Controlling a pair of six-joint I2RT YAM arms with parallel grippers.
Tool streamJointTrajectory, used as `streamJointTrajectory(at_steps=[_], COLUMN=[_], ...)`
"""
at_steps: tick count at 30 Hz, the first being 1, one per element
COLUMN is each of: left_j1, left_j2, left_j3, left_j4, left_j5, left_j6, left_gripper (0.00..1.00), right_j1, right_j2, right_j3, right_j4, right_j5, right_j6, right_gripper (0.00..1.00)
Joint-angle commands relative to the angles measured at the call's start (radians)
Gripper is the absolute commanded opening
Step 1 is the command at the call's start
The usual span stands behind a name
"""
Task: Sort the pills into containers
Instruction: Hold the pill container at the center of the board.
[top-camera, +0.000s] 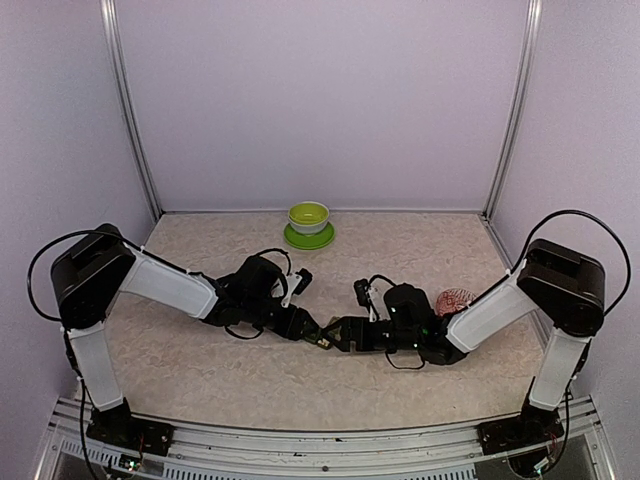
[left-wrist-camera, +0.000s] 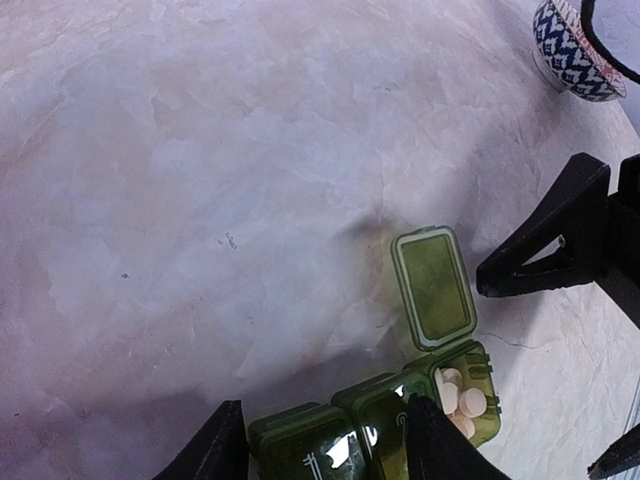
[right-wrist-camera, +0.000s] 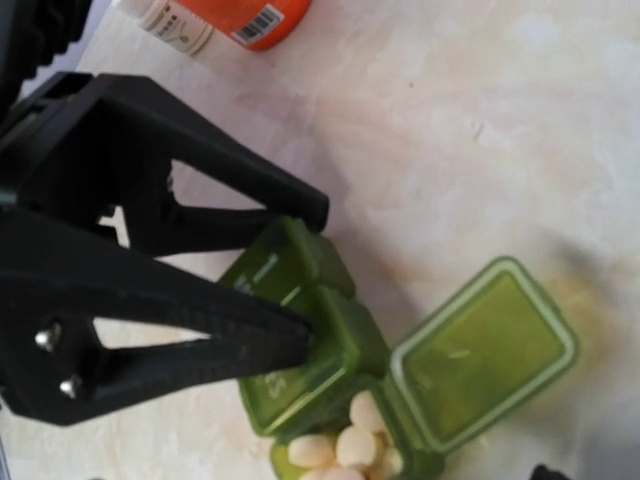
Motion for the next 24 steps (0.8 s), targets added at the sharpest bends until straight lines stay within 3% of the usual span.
streamJointTrajectory(at_steps=[1,24], left_j1=[-0.005,0.000], left_j2=[0.044,0.079], left_j3=[-0.003,0.013], left_j4=[-0.108,-0.138], left_j5=[-0.020,-0.002], left_j6=[0.023,0.029], left_gripper=[0.52,0.47], right_j1=[-0.020,-0.077], right_j2=[0.031,0.127], right_j3=[0.019,0.023], right_j4=[0.048,0.321], right_j5=[-0.009,-0.192], right_j6=[0.016,0.020], right_gripper=[0.90,0.87])
